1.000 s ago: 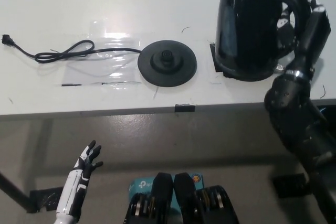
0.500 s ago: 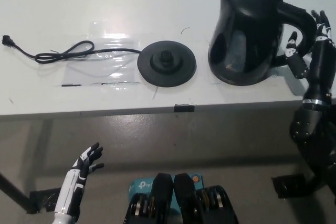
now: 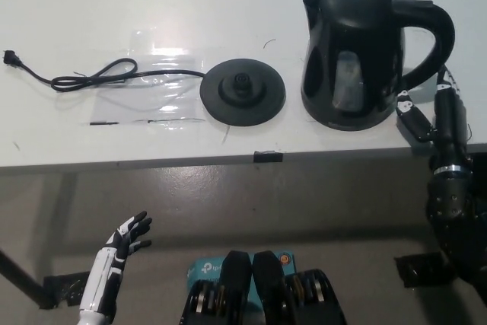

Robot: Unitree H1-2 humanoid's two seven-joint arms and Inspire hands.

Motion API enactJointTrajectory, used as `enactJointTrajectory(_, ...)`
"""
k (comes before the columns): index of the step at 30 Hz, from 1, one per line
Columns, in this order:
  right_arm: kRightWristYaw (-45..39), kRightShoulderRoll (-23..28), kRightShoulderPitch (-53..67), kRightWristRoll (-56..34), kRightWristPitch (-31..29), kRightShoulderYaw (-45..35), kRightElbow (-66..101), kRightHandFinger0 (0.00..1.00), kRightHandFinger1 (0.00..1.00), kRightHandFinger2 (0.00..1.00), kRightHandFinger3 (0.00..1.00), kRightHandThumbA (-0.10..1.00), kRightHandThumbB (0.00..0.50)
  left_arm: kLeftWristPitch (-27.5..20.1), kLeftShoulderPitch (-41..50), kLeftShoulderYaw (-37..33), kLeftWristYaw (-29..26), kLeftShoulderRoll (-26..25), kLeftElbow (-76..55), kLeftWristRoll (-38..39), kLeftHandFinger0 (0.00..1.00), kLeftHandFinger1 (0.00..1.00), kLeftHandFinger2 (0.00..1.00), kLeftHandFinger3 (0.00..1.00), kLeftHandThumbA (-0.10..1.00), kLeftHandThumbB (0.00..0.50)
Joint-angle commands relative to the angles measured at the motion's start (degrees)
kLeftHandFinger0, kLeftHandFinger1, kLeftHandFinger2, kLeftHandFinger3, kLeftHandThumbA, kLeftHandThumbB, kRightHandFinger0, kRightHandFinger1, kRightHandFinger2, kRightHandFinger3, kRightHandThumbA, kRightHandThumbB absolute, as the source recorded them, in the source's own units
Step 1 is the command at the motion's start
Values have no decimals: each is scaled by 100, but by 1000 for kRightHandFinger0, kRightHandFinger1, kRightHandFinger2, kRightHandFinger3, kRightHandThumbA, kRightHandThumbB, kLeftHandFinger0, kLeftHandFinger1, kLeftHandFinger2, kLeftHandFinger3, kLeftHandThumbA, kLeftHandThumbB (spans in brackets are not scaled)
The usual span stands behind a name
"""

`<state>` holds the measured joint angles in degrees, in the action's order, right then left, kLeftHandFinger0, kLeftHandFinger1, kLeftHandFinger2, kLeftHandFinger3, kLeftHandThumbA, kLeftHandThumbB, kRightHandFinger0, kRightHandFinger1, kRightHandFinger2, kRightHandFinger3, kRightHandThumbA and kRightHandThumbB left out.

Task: Use the right hand to grab the handle of the kettle from the base and place it on the right side

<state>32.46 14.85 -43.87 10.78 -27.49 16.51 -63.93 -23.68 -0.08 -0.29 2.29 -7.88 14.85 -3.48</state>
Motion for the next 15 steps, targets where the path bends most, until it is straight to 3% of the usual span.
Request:
enactJointTrajectory(1, -2889, 240, -8, -2094, 56, -713, 1906, 1000, 1000, 1000, 1000, 946, 500, -220, 51, 41, 48, -59, -199, 133, 823, 893, 864, 885, 1000, 500)
enactJointTrajectory(11, -2599, 289, 587, -2859, 62, -1320, 3714, 1000, 1000, 1000, 1000, 1000, 493, -220, 77, 58, 59, -56, -190, 177, 817, 883, 860, 881, 1000, 500)
enactJointTrajectory(15, -1982, 269, 1051, -2604, 236, -1608, 4940, 1000, 1000, 1000, 1000, 1000, 500, -246, 65, 68, 40, -62, -171, 154, 829, 896, 879, 906, 1000, 500)
